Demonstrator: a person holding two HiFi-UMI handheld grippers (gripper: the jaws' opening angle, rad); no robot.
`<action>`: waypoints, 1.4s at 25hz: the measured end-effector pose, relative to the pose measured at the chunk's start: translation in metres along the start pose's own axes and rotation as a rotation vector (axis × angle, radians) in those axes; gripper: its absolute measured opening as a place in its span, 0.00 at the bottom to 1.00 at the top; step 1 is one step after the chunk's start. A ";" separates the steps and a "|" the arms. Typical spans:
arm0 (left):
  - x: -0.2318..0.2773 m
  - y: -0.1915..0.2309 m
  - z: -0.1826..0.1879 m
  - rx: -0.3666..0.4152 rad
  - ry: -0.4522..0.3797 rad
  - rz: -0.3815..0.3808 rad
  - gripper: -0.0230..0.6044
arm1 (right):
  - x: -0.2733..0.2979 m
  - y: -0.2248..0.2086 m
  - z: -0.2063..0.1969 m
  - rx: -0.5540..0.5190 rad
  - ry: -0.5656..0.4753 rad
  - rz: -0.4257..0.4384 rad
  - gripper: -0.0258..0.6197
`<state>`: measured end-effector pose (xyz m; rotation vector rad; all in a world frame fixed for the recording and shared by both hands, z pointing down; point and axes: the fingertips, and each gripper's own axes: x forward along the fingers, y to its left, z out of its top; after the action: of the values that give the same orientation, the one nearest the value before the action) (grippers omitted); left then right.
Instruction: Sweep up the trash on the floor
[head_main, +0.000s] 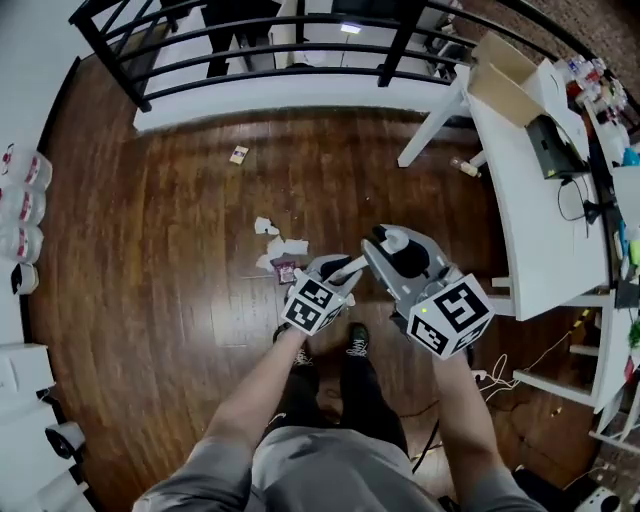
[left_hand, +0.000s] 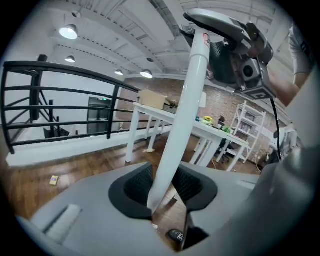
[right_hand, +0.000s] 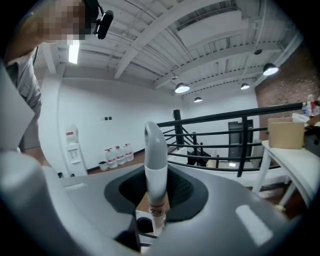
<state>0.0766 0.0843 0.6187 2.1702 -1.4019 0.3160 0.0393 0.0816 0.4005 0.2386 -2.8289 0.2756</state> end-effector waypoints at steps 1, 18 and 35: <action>0.004 -0.013 0.001 0.026 0.010 -0.043 0.22 | -0.014 -0.002 -0.001 0.006 -0.005 -0.041 0.16; 0.115 -0.286 0.005 0.398 0.138 -0.578 0.24 | -0.316 -0.045 -0.051 0.152 -0.152 -0.645 0.16; 0.107 -0.320 -0.122 0.523 0.323 -0.918 0.25 | -0.328 0.003 -0.164 0.344 -0.123 -0.955 0.16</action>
<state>0.4209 0.1705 0.6720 2.7428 -0.0621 0.6742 0.3924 0.1633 0.4563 1.6284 -2.3992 0.5160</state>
